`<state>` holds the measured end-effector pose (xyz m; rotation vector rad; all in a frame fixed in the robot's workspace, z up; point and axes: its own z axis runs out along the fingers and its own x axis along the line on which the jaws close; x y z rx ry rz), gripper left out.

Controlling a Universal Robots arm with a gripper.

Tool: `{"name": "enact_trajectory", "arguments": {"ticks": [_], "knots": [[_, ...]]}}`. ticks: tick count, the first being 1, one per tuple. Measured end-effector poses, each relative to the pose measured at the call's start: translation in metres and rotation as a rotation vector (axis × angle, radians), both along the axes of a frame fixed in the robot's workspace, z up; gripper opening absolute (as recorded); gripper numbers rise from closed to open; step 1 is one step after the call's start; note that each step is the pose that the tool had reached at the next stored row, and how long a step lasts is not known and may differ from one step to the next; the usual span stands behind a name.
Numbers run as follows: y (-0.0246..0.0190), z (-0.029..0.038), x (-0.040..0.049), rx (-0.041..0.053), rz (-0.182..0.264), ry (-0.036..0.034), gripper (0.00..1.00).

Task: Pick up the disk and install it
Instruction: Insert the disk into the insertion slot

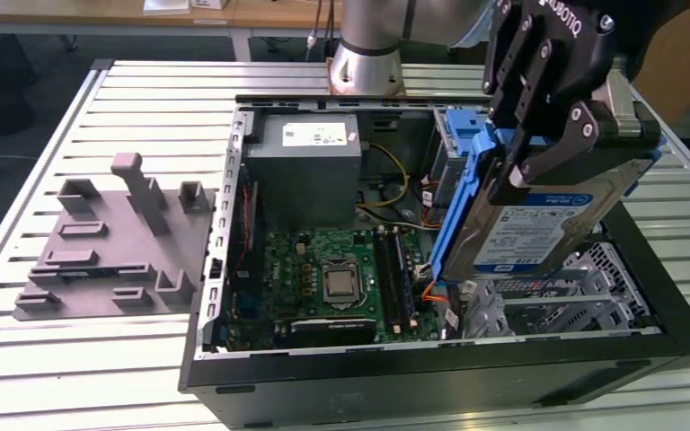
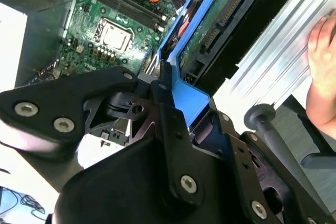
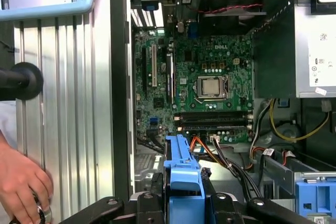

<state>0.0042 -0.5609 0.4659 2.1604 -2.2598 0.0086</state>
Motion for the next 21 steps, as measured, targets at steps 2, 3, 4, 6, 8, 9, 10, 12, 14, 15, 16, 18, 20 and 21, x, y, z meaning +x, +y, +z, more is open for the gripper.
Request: {"name": "enact_trajectory", "arguments": {"ticks": [2,3,4,6,8,9,10,12,14,15,16,18,20,21], "knots": [[0.0,-0.001,0.0037,0.0,0.0,0.0,0.36],[0.0,-0.0014,0.0054,0.0,0.0,0.0,0.36],[0.0,-0.0017,0.0071,0.0,0.0,0.0,0.36],[0.0,-0.0024,0.0099,0.0001,0.0,0.0,0.36],[0.0,-0.0026,0.0117,-0.0001,0.0,0.0001,0.36],[0.0,-0.0026,0.0117,-0.0001,0.0,0.0001,0.36],[0.0,-0.0026,0.0117,-0.0001,0.0,0.0001,0.36],[0.0,-0.0027,0.0118,0.0,0.0,0.0,0.36],[0.0,-0.0027,0.012,0.0001,0.0,0.0,0.36],[0.0,-0.0027,0.0128,0.0,0.0,0.0,0.36],[0.0,-0.0029,0.0143,0.0001,0.0,0.0,0.36],[0.0,-0.0034,0.0187,0.0002,0.0,0.0,0.36],[0.0,-0.004,0.0233,0.0001,0.001,-0.0001,0.36],[0.0,-0.0044,0.0255,0.0001,0.001,0.0,0.36]]}}
